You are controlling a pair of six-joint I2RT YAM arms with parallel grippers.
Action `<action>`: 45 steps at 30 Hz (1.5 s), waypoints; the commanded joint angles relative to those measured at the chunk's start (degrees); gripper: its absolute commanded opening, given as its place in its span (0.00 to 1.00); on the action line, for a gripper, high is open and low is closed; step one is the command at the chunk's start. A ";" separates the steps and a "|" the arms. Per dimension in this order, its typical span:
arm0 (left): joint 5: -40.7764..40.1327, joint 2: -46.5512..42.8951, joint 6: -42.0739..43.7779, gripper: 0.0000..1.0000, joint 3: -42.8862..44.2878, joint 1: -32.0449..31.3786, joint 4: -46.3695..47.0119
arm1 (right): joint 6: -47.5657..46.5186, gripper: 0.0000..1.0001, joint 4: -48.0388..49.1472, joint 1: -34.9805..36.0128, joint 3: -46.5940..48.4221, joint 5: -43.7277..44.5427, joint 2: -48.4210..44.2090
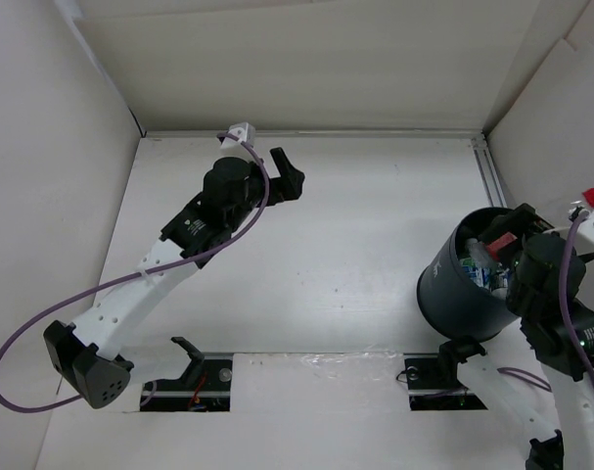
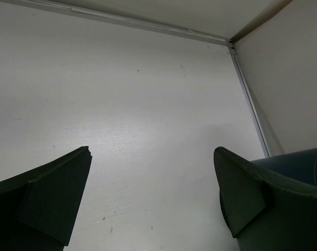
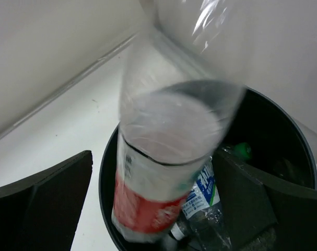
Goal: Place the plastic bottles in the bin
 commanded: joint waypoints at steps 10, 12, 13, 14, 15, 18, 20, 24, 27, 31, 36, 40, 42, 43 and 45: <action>-8.66 -2.39 -1.42 1.00 1.94 0.07 -7.04 | -1.95 1.00 -2.16 -0.05 6.80 -3.16 1.52; -11.90 -2.92 -1.42 1.00 3.52 0.07 -10.03 | -4.33 1.00 -2.15 -0.05 9.08 -8.85 2.14; -12.96 -2.93 -1.42 1.00 4.40 0.07 -11.61 | -5.30 1.00 -2.68 -0.05 11.27 -10.80 2.75; -13.92 -4.58 -1.42 1.00 5.63 0.07 -14.50 | -5.92 1.00 -2.68 -0.05 12.34 -12.13 2.75; -16.46 -5.38 -1.42 1.00 5.64 0.07 -16.00 | -6.71 1.00 -3.20 -0.05 13.30 -14.49 2.75; -21.03 -10.03 -1.42 1.00 6.34 0.07 -20.92 | -9.43 1.00 -5.93 -0.05 18.14 -16.97 2.75; -23.15 -12.41 -3.08 1.00 6.34 -0.46 -23.83 | -10.58 1.00 -7.94 -0.05 21.20 -20.65 2.75; -24.48 -19.94 -5.81 1.00 5.48 -1.59 -31.92 | -11.90 1.00 -11.46 -0.05 24.12 -26.72 1.35; -21.50 -27.07 -4.69 1.00 2.22 -1.60 -32.54 | -11.90 1.00 -14.53 0.56 25.61 -29.89 -0.58; -16.14 -41.64 -1.61 1.00 -3.05 -1.60 -30.52 | -11.90 1.00 -17.62 1.18 25.62 -31.91 -3.22; -12.45 -49.41 -0.28 1.00 -4.12 -0.99 -31.22 | -11.90 1.00 -21.40 1.18 27.02 -36.83 -6.47; -8.84 -52.15 -0.28 1.00 -4.12 -0.37 -32.53 | -10.76 1.00 -24.74 1.18 28.26 -37.36 -8.32; -8.22 -53.63 -0.28 1.00 -4.12 -0.37 -33.24 | -10.76 1.00 -27.02 1.18 29.57 -37.89 -9.72; -7.44 -53.64 -0.28 1.00 -4.12 -0.37 -34.03 | -10.76 1.00 -27.03 1.18 29.57 -38.94 -10.34; -7.43 -55.47 -1.33 1.00 -4.12 -0.37 -35.17 | -10.76 1.00 -27.03 1.18 29.57 -40.26 -12.44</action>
